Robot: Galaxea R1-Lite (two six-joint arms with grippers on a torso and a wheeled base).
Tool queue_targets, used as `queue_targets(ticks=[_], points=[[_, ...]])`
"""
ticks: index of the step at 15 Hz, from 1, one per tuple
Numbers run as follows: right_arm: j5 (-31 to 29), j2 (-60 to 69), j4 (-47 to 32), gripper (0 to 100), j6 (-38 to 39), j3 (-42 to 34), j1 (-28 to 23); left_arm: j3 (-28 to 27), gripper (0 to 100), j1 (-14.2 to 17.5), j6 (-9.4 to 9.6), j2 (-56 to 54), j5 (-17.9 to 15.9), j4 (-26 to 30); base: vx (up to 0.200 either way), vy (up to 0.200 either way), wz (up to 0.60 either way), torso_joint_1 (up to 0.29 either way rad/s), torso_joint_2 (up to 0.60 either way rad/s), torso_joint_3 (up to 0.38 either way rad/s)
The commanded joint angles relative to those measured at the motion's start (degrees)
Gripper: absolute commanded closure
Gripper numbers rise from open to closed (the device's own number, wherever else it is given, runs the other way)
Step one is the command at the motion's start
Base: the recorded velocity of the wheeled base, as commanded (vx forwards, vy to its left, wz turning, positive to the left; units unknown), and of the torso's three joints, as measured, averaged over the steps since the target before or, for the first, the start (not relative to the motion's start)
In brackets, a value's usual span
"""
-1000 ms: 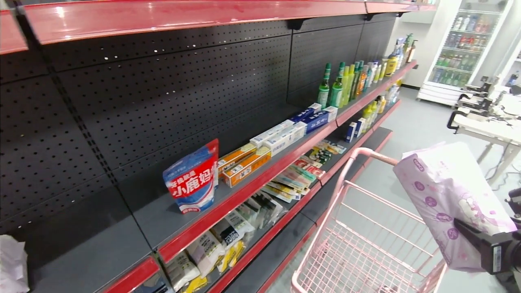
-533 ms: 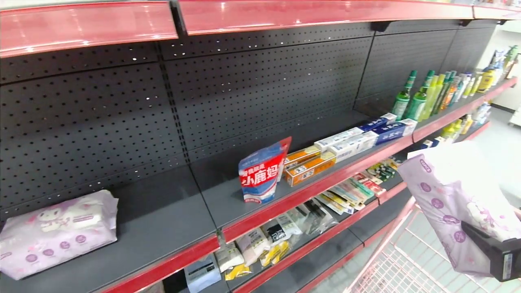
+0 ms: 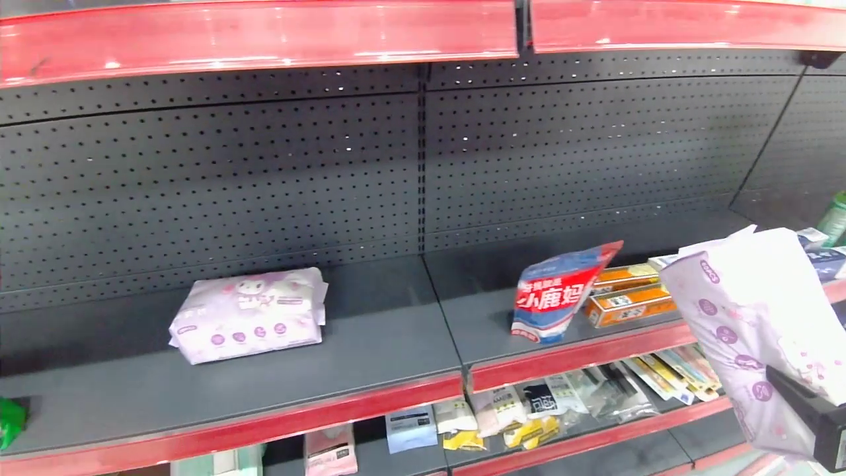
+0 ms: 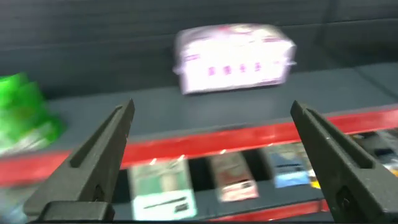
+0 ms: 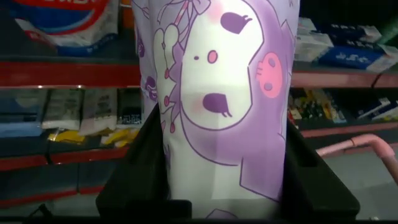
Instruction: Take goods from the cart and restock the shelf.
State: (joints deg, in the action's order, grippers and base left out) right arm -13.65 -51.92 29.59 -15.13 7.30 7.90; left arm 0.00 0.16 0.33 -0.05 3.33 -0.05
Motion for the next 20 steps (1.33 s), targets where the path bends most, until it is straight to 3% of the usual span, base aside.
queue_targets(ticks=[1,7,9,13,20], points=[[-0.23,1.73,0.03,100,-0.25,-0.45,0.01,0.0,0,0.02,0.02,0.05,0.01,-0.04,0.0,0.0,0.6,0.002,0.0,0.007],[0.29,14.92,-2.34,100,-3.94,-1.94,-0.87,0.0,0,0.02,0.02,0.05,0.01,-0.04,0.0,0.0,0.0,0.0,0.0,0.0],[1.17,25.38,-11.92,100,-4.03,-1.77,0.01,0.0,0,0.02,0.02,0.05,0.01,-0.04,0.0,0.0,0.0,0.0,0.0,0.0],[9.79,39.88,-26.42,100,-6.67,-0.97,0.45,0.0,0,0.02,0.02,0.05,0.01,-0.04,0.0,0.0,0.0,0.0,0.0,0.0],[9.43,40.32,-26.6,100,-6.93,-0.27,0.19,0.0,0,0.02,0.2,0.14,-0.08,-0.04,0.0,0.0,0.0,0.0,0.0,0.0]])
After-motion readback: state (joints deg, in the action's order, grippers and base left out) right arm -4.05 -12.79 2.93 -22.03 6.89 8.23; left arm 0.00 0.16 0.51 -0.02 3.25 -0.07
